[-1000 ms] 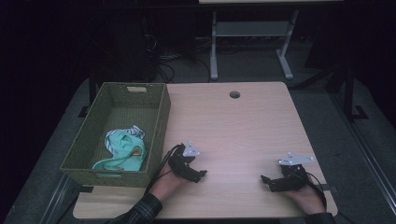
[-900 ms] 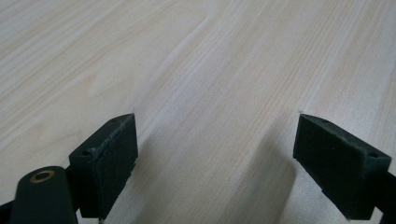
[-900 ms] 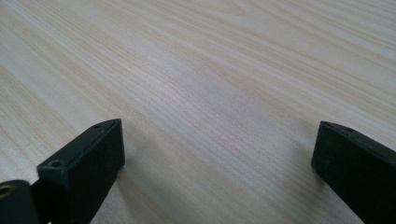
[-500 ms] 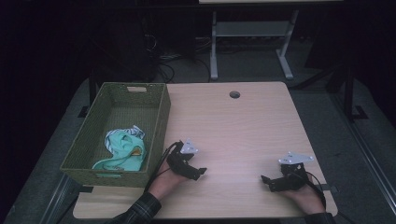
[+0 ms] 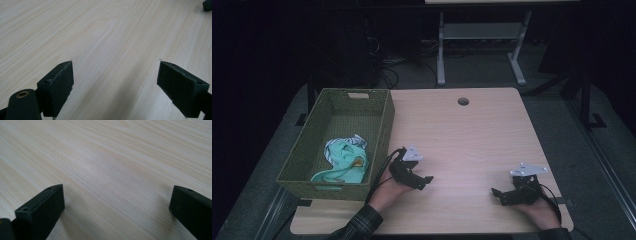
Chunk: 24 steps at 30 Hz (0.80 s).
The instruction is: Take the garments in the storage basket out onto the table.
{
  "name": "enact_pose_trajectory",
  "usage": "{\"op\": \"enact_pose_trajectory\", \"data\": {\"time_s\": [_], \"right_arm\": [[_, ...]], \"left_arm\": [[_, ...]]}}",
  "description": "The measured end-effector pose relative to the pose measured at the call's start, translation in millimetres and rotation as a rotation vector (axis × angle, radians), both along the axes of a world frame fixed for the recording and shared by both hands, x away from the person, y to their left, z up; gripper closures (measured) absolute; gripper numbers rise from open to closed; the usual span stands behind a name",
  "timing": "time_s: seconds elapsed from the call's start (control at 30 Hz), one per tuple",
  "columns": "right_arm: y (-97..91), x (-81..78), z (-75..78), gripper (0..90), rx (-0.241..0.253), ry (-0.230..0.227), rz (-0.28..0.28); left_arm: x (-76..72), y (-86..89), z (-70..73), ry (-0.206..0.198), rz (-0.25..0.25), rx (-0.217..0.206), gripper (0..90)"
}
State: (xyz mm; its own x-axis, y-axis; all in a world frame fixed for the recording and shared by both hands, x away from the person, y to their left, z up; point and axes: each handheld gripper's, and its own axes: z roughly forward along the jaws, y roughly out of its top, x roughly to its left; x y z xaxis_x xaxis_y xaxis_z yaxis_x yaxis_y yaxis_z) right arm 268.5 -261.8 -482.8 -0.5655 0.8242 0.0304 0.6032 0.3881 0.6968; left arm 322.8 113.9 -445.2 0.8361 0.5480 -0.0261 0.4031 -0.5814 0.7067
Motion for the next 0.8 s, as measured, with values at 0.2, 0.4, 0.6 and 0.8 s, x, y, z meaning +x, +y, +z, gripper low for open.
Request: {"op": "enact_pose_trajectory", "data": {"time_s": [0.2,0.4,0.6,0.8], "right_arm": [[0.0,0.0,0.0,0.0,0.0,0.0,0.001],[0.0,-0.1,0.0,0.0,0.0,0.0,0.002],[0.0,-0.1,0.0,0.0,0.0,0.0,0.003],[0.0,-0.1,0.0,0.0,0.0,0.0,0.003]], "left_arm": [[0.8,0.8,3.0,0.007,-0.001,-0.009,13.3],[2.4,0.8,7.8,0.009,-0.004,-0.009,13.3],[2.5,0.7,10.1,0.016,-0.002,-0.012,13.4],[2.1,-0.5,14.1,0.016,-0.009,-0.004,13.4]]}}
